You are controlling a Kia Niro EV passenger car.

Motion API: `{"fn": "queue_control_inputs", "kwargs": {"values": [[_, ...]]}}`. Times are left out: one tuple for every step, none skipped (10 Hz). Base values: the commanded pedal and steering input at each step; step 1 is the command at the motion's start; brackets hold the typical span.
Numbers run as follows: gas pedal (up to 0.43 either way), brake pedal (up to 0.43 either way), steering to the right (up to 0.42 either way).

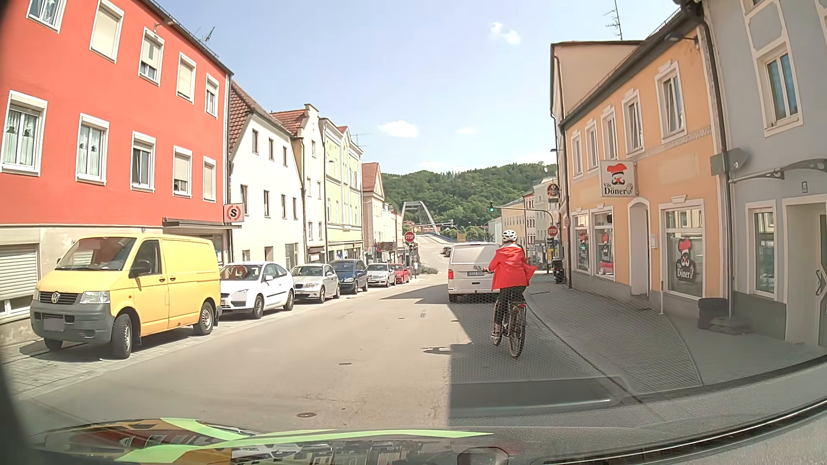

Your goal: Follow the waypoints while adhering to traffic rules and regulations

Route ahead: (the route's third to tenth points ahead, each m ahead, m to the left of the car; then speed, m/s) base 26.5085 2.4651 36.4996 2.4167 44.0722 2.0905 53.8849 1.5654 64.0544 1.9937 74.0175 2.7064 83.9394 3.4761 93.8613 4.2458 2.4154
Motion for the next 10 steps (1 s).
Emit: {"fn": "queue_control_inputs", "kwargs": {"values": [[0.000, 0.000, -0.002], [0.000, 0.000, -0.001], [0.028, 0.000, -0.001], [0.028, 0.000, -0.001], [0.028, 0.000, -0.001], [0.028, 0.000, -0.001], [0.028, 0.000, -0.001], [0.028, 0.000, -0.001], [0.028, 0.000, 0.000], [0.028, 0.000, 0.001]]}}
